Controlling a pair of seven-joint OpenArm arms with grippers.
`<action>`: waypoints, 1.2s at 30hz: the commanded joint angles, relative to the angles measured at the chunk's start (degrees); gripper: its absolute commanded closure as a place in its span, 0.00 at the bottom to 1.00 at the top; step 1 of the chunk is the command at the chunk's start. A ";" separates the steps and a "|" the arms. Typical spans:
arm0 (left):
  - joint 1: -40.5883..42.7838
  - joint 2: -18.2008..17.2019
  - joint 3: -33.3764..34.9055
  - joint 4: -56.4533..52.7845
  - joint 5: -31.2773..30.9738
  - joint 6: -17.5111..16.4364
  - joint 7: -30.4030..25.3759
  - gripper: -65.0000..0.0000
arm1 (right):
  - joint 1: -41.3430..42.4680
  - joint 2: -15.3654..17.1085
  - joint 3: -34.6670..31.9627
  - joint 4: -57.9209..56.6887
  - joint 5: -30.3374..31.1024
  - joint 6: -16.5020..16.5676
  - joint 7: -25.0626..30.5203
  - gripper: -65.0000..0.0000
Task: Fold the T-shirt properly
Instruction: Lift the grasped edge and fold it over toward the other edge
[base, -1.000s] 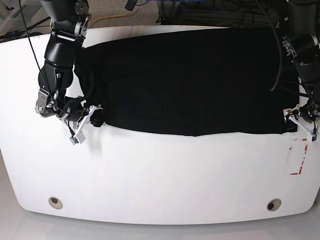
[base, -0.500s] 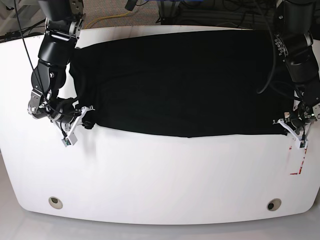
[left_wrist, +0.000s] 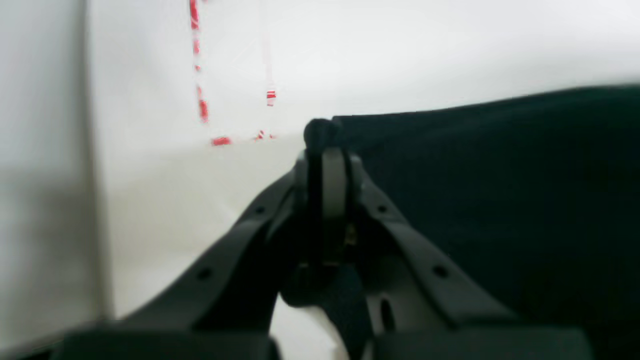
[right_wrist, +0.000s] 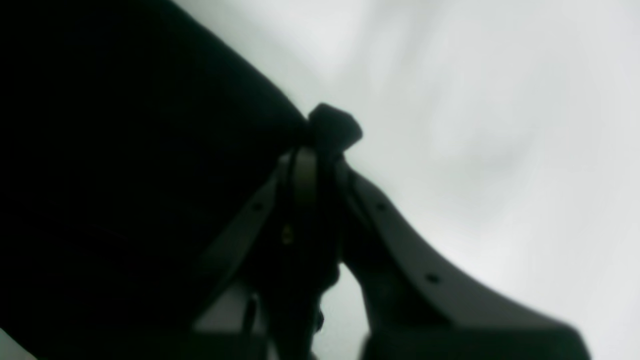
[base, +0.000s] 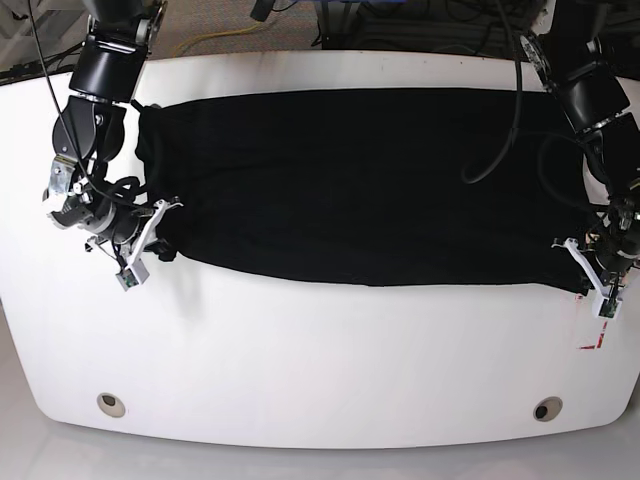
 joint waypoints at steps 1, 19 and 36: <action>2.45 0.04 -0.18 7.84 -0.46 -4.01 0.36 1.00 | -0.82 1.74 0.38 3.59 0.62 -0.01 0.64 1.00; 24.69 0.57 -11.69 21.03 -0.46 -4.93 0.54 1.00 | -15.85 -1.69 13.30 18.80 0.62 -0.01 -5.69 0.99; 32.08 0.22 -11.25 15.23 -0.38 -4.93 0.54 0.73 | -24.91 -0.64 13.65 20.03 0.62 -0.01 -5.86 0.60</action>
